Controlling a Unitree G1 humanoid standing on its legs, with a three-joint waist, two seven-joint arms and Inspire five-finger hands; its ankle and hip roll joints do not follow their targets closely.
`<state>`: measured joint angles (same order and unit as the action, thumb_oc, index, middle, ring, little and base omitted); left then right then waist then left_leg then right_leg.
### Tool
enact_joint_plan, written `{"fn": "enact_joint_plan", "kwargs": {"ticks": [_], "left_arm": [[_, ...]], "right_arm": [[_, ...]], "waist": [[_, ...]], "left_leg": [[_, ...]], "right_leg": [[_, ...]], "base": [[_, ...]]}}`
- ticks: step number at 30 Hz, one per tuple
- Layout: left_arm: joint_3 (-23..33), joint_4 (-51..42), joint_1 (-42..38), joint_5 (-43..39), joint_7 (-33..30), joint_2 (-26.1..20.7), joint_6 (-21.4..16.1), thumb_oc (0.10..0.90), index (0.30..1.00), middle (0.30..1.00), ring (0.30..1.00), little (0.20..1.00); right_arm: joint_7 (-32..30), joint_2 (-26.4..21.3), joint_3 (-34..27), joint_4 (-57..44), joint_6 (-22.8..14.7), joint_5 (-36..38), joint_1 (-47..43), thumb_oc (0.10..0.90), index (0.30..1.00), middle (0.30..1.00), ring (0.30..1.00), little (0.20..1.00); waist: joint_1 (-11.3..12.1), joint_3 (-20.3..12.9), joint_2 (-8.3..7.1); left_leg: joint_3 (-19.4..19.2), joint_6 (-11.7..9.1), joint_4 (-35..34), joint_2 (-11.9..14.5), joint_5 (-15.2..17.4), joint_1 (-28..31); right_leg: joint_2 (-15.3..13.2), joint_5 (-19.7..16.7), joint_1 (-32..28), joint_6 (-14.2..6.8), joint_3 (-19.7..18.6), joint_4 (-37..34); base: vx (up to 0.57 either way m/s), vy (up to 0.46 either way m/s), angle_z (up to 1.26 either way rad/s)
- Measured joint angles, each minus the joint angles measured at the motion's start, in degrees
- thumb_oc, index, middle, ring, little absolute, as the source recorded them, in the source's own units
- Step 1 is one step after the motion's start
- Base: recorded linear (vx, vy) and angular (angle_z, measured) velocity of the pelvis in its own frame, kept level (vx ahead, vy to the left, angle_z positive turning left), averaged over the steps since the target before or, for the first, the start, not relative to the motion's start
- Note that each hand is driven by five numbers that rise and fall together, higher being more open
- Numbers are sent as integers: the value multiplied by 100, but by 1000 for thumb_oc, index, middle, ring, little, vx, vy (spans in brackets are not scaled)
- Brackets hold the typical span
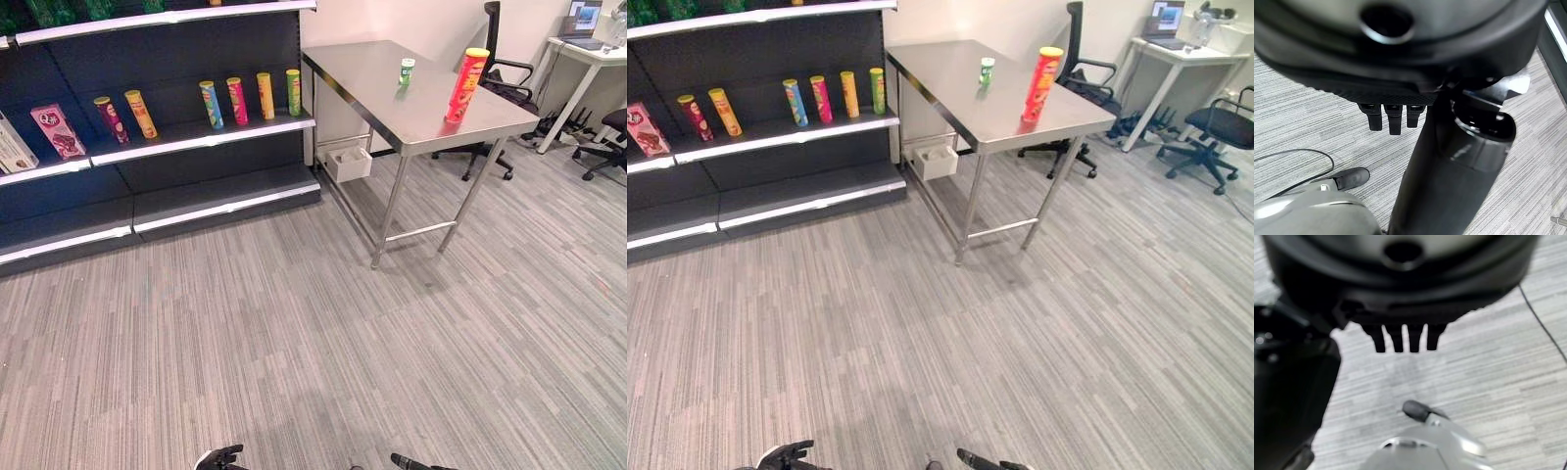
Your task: Put the goods on the table back onto the shelves and tidy them up.
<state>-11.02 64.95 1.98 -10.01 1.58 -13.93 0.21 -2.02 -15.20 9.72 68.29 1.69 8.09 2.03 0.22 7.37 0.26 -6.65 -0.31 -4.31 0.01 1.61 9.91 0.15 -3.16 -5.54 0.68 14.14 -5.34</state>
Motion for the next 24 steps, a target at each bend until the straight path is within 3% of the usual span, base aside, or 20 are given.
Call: {"fn": "enact_joint_plan", "kwargs": {"ticks": [4, 10, 24], "left_arm": [[3, 0, -26, -2, 1, -4, 0, 800, 900, 900, 900, 900], [3, 0, -28, 1, 11, -2, 0, 800, 900, 900, 900, 900], [-2, -29, -26, -5, 15, -6, 0, 800, 900, 900, 900, 900]], "right_arm": [[2, -1, 0, 4, 0, 0, -27, 800, 900, 900, 900, 900], [52, -2, -11, 3, 0, 2, -81, 800, 900, 900, 900, 900], [59, -10, -10, -3, 0, 2, -86, 800, 900, 900, 900, 900]], "waist": [[1, 52, -36], [-36, 106, 70], [-71, 96, 126]], "left_leg": [[0, 0, 3, -1, -1, 6], [4, -1, -5, -1, 0, 8], [15, -6, 154, 2, 4, -104]], "right_leg": [[-2, 0, 28, -1, 1, -12], [-2, 2, 21, -1, 6, -35], [-8, 31, 47, -6, 12, -38]], "base": [[2, -9, 0], [24, -3, 0], [33, -41, 1]]}}
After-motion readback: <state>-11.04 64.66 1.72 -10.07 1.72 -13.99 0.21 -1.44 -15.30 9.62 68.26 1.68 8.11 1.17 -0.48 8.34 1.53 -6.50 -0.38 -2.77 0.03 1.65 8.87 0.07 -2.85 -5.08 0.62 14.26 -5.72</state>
